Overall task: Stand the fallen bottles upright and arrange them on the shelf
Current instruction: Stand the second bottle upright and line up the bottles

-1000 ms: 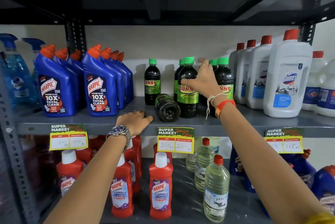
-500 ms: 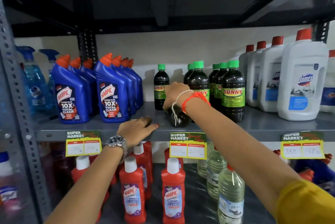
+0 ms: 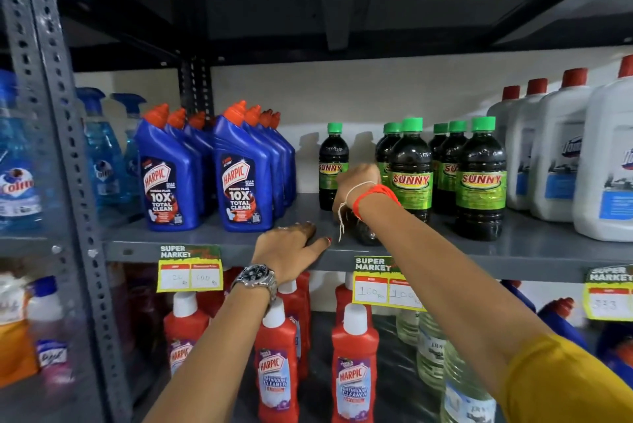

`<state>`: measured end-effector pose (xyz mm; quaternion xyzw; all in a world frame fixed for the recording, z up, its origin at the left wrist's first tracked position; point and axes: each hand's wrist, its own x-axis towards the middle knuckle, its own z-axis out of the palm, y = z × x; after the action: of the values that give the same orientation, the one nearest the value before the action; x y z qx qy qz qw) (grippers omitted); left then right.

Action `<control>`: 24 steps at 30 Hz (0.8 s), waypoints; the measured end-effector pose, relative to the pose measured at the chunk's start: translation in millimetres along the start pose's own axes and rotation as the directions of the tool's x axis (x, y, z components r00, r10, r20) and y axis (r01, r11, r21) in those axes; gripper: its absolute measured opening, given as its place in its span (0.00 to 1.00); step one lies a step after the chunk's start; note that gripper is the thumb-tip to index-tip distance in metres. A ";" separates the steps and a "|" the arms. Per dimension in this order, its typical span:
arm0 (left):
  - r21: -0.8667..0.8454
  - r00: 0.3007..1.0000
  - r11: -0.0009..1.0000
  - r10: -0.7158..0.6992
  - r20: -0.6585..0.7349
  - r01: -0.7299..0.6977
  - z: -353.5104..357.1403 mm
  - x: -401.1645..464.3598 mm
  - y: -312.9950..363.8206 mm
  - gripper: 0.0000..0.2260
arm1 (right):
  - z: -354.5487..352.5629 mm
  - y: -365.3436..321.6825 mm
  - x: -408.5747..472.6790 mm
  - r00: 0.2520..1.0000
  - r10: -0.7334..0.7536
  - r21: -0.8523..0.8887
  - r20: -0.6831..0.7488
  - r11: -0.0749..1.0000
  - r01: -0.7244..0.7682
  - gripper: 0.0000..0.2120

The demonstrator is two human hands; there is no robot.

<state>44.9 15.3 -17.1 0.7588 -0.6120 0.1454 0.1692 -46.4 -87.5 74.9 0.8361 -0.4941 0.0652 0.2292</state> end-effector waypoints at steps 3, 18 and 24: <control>0.019 0.999 1.000 0.023 -0.037 -0.023 0.2 -1.4 0.7 0.38 | 1.4 6.0 -1.2 1.000 0.002 -0.013 0.004 1.000 -0.002 0.21; 0.014 0.997 0.998 0.062 -0.053 -0.062 -0.9 -4.8 2.0 0.29 | -18.9 32.5 -17.5 0.829 0.377 0.852 -0.414 0.482 0.206 0.34; 0.054 0.998 0.998 0.031 -0.059 -0.028 -1.0 -5.3 4.4 0.26 | 7.1 20.2 -23.8 0.815 0.358 0.865 -0.457 0.393 0.312 0.34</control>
<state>39.4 19.6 -18.1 0.7492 -0.6137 0.1866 0.1652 -76.5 -79.9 67.1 0.7490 -0.2905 0.5804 -0.1332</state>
